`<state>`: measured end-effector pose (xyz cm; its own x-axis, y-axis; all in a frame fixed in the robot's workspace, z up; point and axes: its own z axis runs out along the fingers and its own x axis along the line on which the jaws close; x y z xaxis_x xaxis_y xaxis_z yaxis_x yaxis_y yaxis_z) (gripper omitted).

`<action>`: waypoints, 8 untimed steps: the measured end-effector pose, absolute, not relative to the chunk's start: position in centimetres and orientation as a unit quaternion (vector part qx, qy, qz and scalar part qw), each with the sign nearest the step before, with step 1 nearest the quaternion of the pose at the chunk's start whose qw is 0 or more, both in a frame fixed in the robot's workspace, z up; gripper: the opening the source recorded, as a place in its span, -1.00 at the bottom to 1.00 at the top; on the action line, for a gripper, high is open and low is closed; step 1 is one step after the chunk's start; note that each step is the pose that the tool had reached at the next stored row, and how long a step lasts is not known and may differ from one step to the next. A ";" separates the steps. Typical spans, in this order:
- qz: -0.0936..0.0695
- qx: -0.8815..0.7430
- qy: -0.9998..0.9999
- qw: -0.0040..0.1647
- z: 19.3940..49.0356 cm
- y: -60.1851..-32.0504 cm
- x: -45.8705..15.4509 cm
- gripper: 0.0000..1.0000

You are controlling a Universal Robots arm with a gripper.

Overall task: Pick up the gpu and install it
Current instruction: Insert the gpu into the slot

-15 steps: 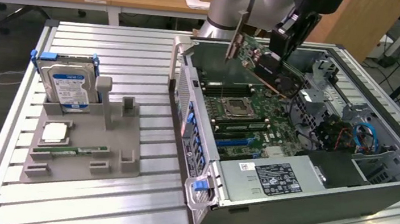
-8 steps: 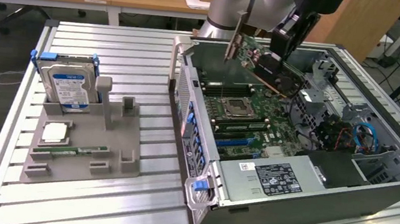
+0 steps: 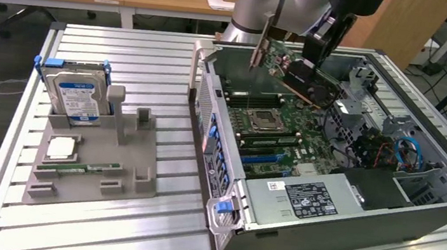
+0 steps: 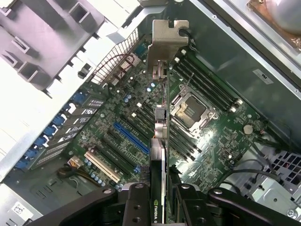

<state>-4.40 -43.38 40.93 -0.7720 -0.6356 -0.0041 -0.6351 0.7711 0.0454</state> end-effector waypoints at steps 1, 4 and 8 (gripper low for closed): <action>-0.022 0.340 -0.940 0.006 40.9 -43.4 -4.4 -0.47; -0.022 0.346 -0.938 0.006 40.9 -43.4 -4.4 -0.47; -0.022 0.355 -0.935 0.006 40.9 -43.4 -4.4 -0.47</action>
